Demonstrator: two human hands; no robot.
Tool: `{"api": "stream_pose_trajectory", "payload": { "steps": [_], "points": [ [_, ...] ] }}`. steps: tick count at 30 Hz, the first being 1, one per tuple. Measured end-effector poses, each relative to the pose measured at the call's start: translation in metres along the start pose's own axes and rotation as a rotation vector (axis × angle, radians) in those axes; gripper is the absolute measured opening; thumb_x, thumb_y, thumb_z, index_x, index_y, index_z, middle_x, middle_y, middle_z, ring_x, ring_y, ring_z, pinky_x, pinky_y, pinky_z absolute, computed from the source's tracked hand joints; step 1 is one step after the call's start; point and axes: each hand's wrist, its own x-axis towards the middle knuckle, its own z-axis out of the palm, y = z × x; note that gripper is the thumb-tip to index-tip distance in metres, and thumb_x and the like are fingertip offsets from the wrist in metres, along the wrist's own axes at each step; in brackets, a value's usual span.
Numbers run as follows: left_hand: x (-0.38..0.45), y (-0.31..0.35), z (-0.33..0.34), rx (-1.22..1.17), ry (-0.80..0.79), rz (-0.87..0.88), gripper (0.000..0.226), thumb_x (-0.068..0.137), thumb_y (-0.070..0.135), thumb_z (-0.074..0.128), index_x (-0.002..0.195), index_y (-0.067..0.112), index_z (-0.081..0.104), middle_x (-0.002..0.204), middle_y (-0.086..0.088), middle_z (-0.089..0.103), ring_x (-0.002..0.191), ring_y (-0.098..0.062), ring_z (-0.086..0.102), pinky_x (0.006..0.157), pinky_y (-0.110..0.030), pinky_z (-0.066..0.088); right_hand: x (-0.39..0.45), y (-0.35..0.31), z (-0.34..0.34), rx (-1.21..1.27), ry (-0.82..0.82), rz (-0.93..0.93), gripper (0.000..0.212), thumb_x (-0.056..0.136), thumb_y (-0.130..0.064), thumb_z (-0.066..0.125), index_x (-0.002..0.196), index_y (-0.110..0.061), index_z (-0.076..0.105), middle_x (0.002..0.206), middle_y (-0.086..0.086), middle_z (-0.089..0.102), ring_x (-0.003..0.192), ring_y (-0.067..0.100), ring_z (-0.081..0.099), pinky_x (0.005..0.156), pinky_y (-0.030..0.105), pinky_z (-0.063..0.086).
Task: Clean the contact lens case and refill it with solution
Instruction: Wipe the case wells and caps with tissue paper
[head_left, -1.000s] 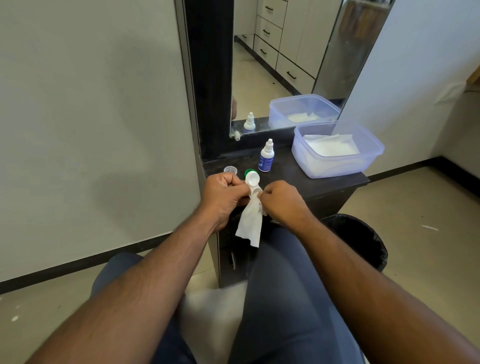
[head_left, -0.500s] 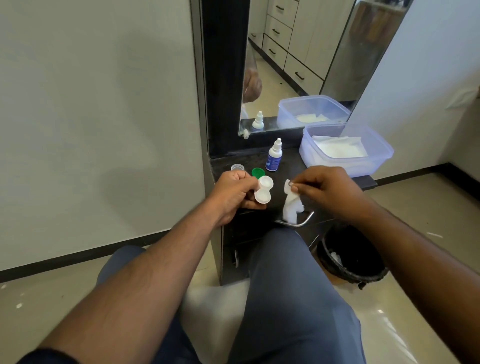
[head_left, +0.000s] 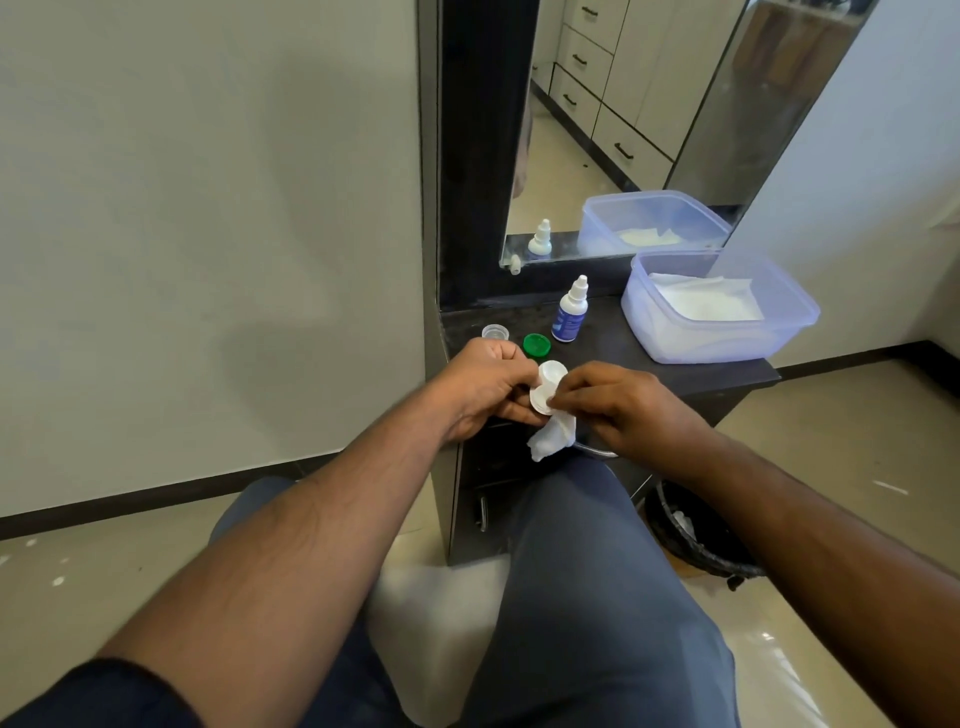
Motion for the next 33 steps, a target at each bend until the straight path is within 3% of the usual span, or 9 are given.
{"api": "stream_pose_trajectory", "payload": {
  "steps": [5, 8, 12, 18, 23, 27, 33],
  "points": [
    [-0.001, 0.002, 0.001, -0.032, -0.016, -0.017, 0.022, 0.085, -0.008, 0.055, 0.069, 0.007, 0.050, 0.081, -0.022, 0.061, 0.066, -0.028, 0.065, 0.049, -0.029, 0.058, 0.002, 0.000, 0.003, -0.046, 0.085, 0.013, 0.018, 0.078, -0.014, 0.066, 0.092, -0.006, 0.074, 0.086, 0.010, 0.065, 0.074, 0.026, 0.064, 0.064, 0.029, 0.053],
    [-0.003, 0.003, -0.001, -0.017, -0.022, -0.036, 0.021, 0.085, -0.008, 0.056, 0.071, 0.007, 0.050, 0.079, -0.021, 0.061, 0.064, -0.025, 0.066, 0.048, -0.026, 0.056, 0.003, -0.002, 0.007, -0.198, 0.088, -0.095, 0.011, 0.077, -0.012, 0.077, 0.085, -0.005, 0.074, 0.081, 0.011, 0.065, 0.067, 0.026, 0.061, 0.059, 0.029, 0.049],
    [-0.006, 0.005, 0.000, 0.024, -0.016, -0.044, 0.020, 0.084, -0.009, 0.054, 0.075, 0.008, 0.049, 0.083, -0.022, 0.057, 0.065, -0.026, 0.063, 0.046, -0.024, 0.054, 0.005, -0.005, 0.006, -0.375, 0.075, -0.232, 0.017, 0.066, -0.012, 0.086, 0.075, -0.009, 0.071, 0.075, 0.008, 0.064, 0.060, 0.023, 0.058, 0.052, 0.025, 0.044],
    [-0.009, 0.008, -0.001, 0.028, -0.020, -0.084, 0.019, 0.086, -0.009, 0.054, 0.072, 0.005, 0.052, 0.079, -0.020, 0.062, 0.068, -0.027, 0.066, 0.047, -0.025, 0.056, 0.007, -0.007, 0.006, -0.393, 0.069, -0.284, 0.019, 0.066, -0.013, 0.086, 0.072, -0.009, 0.068, 0.069, 0.008, 0.061, 0.057, 0.021, 0.054, 0.050, 0.026, 0.041],
    [-0.011, 0.010, -0.001, -0.006, 0.018, -0.115, 0.011, 0.086, -0.006, 0.057, 0.080, 0.003, 0.057, 0.087, -0.022, 0.067, 0.068, -0.026, 0.070, 0.052, -0.027, 0.058, 0.010, -0.009, 0.007, -0.411, 0.072, -0.221, 0.021, 0.066, -0.013, 0.086, 0.066, -0.009, 0.065, 0.066, 0.009, 0.060, 0.055, 0.021, 0.052, 0.049, 0.027, 0.041],
    [-0.013, 0.007, 0.006, -0.040, 0.119, -0.065, 0.019, 0.082, -0.008, 0.055, 0.071, 0.006, 0.051, 0.072, -0.018, 0.063, 0.055, -0.021, 0.067, 0.053, -0.031, 0.060, 0.012, -0.012, 0.013, -0.371, 0.135, -0.128, 0.022, 0.064, -0.008, 0.084, 0.060, -0.008, 0.062, 0.061, 0.009, 0.057, 0.051, 0.024, 0.052, 0.044, 0.028, 0.041],
    [-0.028, -0.014, 0.014, -0.230, 0.325, -0.006, 0.021, 0.080, -0.008, 0.055, 0.067, 0.007, 0.048, 0.064, -0.015, 0.063, 0.048, -0.021, 0.062, 0.055, -0.033, 0.058, 0.004, -0.021, 0.026, -0.214, 0.203, 0.021, 0.021, 0.084, -0.016, 0.061, 0.066, -0.005, 0.066, 0.067, 0.010, 0.058, 0.059, 0.026, 0.053, 0.050, 0.036, 0.048]
  ]
}}
